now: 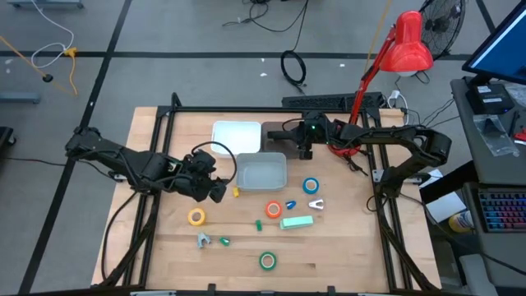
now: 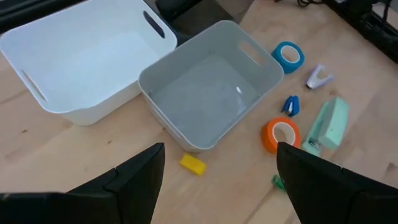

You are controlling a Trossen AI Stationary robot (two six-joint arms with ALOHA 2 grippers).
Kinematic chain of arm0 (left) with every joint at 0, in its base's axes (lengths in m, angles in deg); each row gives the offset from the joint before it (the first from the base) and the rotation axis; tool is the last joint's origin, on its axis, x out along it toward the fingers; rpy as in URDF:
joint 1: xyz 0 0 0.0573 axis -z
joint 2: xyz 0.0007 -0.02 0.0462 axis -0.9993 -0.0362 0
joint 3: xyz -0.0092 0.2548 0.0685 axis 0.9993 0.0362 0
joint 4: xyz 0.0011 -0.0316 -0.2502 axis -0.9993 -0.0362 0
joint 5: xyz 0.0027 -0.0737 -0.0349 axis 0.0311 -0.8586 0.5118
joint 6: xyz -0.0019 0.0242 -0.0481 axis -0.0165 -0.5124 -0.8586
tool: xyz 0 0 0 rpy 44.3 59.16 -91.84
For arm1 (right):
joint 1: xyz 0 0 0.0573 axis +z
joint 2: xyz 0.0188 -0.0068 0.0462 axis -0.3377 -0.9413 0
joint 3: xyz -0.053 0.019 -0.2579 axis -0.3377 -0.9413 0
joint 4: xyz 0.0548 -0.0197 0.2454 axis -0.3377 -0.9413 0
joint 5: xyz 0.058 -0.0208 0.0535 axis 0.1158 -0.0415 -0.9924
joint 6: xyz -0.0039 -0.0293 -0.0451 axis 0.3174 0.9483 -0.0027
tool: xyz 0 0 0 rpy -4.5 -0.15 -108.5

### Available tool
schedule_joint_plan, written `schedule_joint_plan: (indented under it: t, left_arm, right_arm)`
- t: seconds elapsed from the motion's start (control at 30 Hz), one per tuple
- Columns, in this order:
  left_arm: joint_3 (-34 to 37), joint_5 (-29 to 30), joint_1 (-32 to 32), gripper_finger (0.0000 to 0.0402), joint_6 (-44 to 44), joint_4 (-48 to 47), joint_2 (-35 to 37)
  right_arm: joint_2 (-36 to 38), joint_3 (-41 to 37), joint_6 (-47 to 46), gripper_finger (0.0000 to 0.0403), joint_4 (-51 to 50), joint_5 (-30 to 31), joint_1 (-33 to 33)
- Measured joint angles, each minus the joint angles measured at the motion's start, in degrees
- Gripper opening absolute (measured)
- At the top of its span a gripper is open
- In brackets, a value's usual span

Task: Pick and place Stapler, Stapler remover, tape
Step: Put the black stapler into the black bin, then put the light blue stapler into the black bin

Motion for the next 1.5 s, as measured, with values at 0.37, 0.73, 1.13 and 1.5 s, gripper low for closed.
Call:
schedule_joint_plan:
  t: [0.37,0.73,1.13,1.5]
  left_arm:
    - [0.0,-0.09,0.0,0.0308,0.57,0.99,0.0]
    - [-0.02,-0.14,0.0,0.0308,0.22,1.2,0.0]
    - [-0.02,-0.14,0.0,0.0308,0.26,1.24,0.0]
    - [-0.02,-0.16,0.0,0.0308,-0.04,1.41,0.0]
  right_arm:
    - [0.0,0.0,-3.31,0.0158,-0.59,-0.21,0.02]
    - [0.0,0.0,-3.48,0.0201,-0.42,-0.24,0.04]
    - [0.0,0.0,-0.42,0.024,0.54,2.56,0.04]
    - [8.6,-0.01,-3.66,0.0236,-0.08,2.47,5.92]
